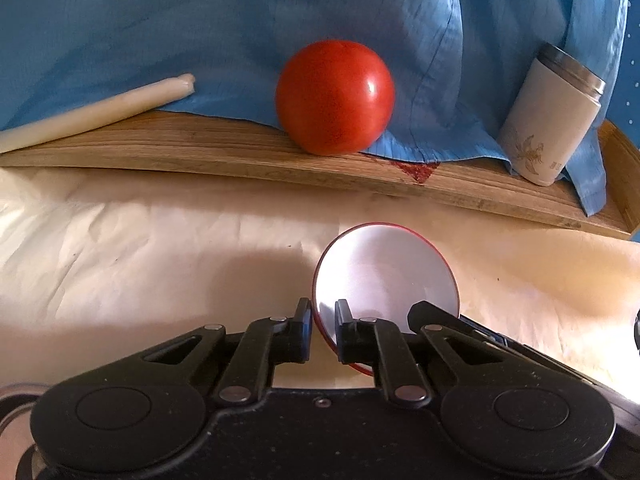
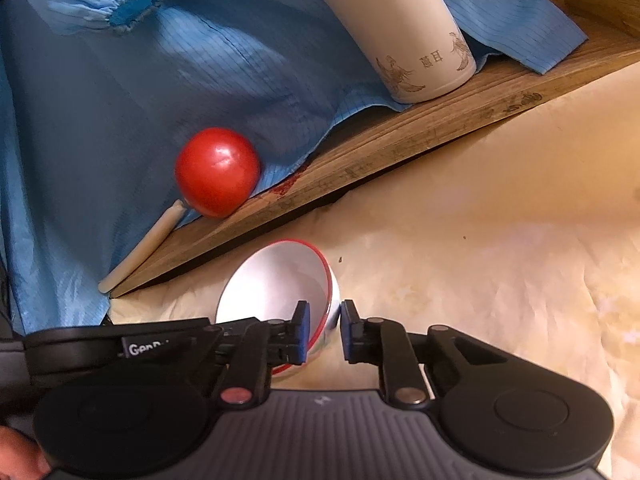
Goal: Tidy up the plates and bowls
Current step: 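Close both grippers on the rim of the small floral bowl, then lift the small bowl with both grippers and carry it to the stack, then lower the small bowl into the larger white bowl with both grippers, then open both grippers and pull them back from the bowls, then move both grippers to the rim of the large steel bowl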
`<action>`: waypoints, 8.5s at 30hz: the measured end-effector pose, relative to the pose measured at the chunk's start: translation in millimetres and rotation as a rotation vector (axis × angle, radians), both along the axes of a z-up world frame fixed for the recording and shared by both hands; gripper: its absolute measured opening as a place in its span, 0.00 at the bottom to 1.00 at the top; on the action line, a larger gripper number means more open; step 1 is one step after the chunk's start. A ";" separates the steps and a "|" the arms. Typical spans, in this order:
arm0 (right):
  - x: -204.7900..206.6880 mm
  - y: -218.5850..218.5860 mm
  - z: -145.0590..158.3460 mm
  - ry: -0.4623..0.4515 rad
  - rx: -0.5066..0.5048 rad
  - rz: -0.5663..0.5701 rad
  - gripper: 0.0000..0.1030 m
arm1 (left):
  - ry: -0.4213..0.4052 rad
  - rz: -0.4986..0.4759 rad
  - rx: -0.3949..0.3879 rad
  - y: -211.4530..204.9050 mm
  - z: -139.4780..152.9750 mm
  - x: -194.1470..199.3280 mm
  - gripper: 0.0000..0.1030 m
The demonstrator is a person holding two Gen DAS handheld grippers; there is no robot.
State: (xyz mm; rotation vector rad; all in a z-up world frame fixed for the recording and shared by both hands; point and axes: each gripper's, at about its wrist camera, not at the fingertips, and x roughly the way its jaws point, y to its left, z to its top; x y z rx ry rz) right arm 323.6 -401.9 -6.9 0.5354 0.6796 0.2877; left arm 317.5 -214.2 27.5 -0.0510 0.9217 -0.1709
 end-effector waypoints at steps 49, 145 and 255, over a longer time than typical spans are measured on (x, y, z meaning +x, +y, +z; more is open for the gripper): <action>-51.9 90.8 45.3 -0.316 0.022 0.218 0.10 | -0.308 0.191 -0.240 135.4 48.0 -103.6 0.09; -90.7 267.7 62.5 -0.254 -0.242 0.545 0.76 | -0.274 0.398 -0.258 328.8 35.2 -203.6 0.74; 30.7 305.2 49.1 0.066 -0.528 0.893 0.80 | 0.115 0.679 -0.100 319.2 24.4 -146.8 0.30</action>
